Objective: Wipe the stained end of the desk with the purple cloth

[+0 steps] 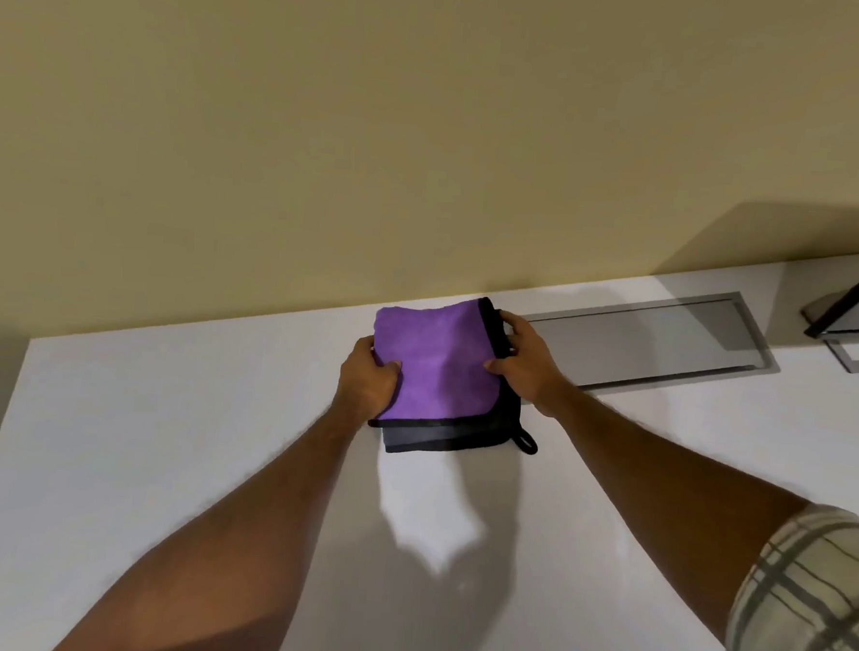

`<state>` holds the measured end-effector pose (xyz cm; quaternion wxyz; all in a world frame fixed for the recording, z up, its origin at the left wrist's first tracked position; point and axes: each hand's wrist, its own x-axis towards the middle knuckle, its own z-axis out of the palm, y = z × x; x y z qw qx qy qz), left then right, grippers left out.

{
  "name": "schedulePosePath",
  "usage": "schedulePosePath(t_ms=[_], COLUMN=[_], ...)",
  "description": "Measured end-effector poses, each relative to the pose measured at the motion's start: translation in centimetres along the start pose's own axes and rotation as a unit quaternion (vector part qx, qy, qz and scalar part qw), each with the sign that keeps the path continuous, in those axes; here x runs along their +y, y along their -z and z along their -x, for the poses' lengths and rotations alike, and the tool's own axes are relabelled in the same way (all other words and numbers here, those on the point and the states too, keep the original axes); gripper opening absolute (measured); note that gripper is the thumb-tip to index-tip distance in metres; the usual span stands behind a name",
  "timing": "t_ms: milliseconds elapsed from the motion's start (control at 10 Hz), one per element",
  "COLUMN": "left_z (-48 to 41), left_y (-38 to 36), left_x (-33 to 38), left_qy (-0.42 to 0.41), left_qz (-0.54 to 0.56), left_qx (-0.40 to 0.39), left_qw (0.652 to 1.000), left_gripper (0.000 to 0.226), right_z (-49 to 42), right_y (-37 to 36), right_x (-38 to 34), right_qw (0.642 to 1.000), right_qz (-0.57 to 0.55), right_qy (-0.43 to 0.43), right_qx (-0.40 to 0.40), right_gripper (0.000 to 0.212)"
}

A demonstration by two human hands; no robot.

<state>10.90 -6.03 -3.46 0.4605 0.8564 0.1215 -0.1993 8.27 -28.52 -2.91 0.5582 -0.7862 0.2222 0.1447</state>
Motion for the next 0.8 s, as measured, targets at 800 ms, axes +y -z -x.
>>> schedulePosePath(t_ms=[800], left_z=[11.9], left_y=[7.5], left_x=[-4.1], left_qy=[-0.244], left_qz=[-0.472], left_qx=[-0.101], left_qw=[0.841], left_gripper=[0.090], right_z=[14.3], right_y=[-6.0], right_x=[1.3], right_qw=[0.848], right_qz=[0.507], right_qy=[0.152], right_qx=[-0.005], right_gripper=[0.076])
